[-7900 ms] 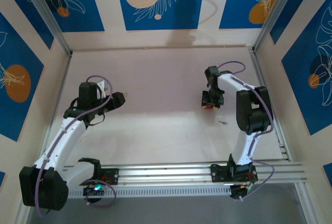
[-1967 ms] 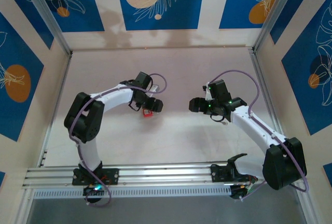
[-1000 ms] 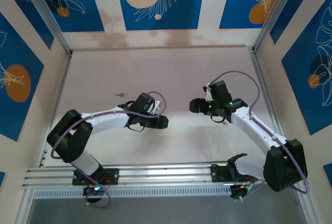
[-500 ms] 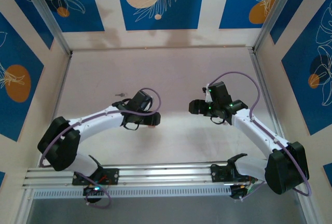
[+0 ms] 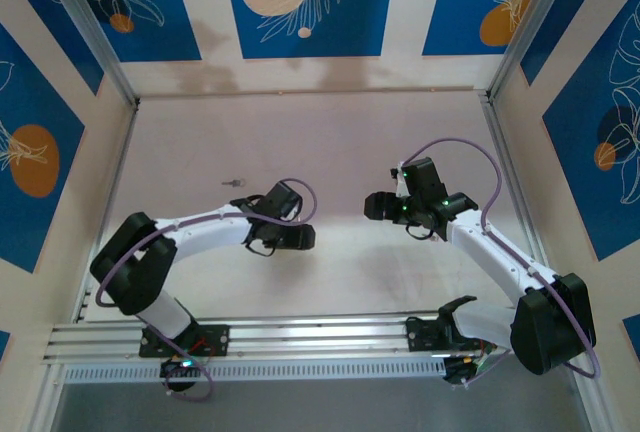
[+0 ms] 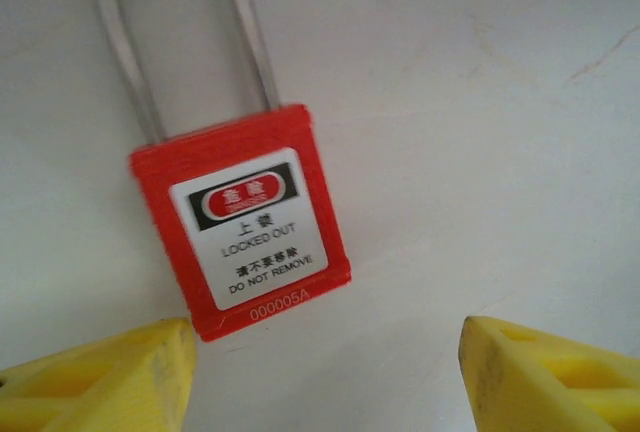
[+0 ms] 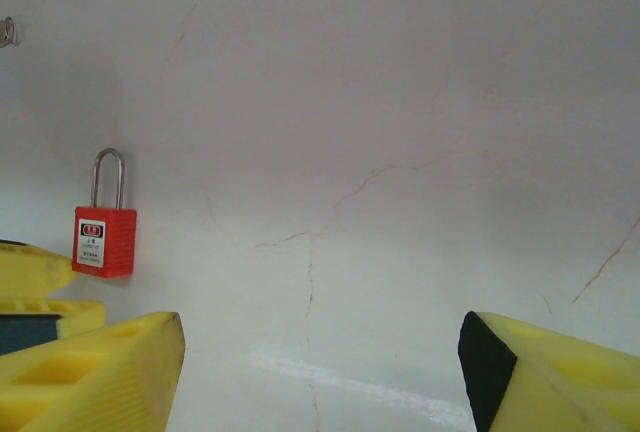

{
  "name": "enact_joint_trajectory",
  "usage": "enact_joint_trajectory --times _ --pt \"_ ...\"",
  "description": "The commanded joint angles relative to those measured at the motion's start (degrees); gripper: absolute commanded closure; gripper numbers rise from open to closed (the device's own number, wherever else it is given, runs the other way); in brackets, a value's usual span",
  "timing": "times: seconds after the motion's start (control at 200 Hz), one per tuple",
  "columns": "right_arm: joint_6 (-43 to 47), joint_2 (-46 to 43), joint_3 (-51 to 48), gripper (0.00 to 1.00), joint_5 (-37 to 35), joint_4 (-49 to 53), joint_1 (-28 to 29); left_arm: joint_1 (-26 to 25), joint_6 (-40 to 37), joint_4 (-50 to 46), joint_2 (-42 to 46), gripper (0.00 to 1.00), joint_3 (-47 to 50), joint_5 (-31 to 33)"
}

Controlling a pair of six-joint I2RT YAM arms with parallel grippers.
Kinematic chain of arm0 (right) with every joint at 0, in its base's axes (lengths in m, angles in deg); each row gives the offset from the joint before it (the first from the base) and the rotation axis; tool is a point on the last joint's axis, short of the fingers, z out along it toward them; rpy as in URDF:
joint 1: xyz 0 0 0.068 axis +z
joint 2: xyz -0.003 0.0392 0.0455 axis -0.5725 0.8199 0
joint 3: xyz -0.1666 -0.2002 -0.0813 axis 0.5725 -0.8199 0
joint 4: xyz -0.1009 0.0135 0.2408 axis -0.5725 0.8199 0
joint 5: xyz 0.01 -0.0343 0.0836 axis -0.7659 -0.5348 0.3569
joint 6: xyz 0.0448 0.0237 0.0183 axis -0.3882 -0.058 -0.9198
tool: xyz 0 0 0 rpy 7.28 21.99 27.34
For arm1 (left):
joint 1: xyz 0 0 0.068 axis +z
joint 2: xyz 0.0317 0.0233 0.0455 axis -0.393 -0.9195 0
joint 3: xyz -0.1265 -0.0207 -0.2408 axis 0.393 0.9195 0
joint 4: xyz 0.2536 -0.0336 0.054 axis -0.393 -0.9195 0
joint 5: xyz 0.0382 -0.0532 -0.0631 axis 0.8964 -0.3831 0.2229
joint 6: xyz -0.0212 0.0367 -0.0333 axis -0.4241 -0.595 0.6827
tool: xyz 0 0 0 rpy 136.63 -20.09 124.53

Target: Unlock with the key

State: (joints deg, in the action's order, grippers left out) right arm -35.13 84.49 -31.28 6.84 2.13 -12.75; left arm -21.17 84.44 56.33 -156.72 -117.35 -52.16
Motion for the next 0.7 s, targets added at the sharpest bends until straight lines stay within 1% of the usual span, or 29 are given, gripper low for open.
enact_joint_trajectory --times 0.0,0.195,0.285,0.41,0.52,0.605,0.64,0.695 --pt "0.66 -0.08 0.32 0.26 -0.84 0.88 0.16 -1.26 2.71 3.77 -1.46 0.31 -0.76 -3.87" --pt "0.6 -0.21 0.34 0.26 -0.73 0.92 -0.02 -3.46 3.47 5.73 -4.54 0.31 -5.49 -4.01" --pt "0.71 -0.43 0.22 0.26 -0.62 0.85 -0.18 -3.5 2.84 6.49 -7.06 0.31 -8.11 -3.84" --pt "0.65 -0.75 0.24 0.26 -0.12 1.03 -0.5 -3.36 -0.35 3.57 -9.36 0.31 -11.93 -2.3" --pt "0.46 -1.62 -0.03 0.26 -0.19 1.1 -0.66 -3.18 -3.48 -0.17 -7.35 0.29 -14.07 -0.42" --pt "0.37 -1.62 -0.13 0.26 -0.04 0.99 -0.89 -0.62 -6.2 -3.74 -3.84 0.26 -14.74 2.24" --pt "0.24 -1.4 -0.09 0.26 0.16 0.85 -0.93 1.77 -7.38 -5.36 -2.44 0.26 -15.06 2.88" --pt "0.32 -0.94 -0.03 0.26 0.56 0.66 -1.0 7.23 -9.3 -8.15 -0.77 0.26 -15.84 3.18"
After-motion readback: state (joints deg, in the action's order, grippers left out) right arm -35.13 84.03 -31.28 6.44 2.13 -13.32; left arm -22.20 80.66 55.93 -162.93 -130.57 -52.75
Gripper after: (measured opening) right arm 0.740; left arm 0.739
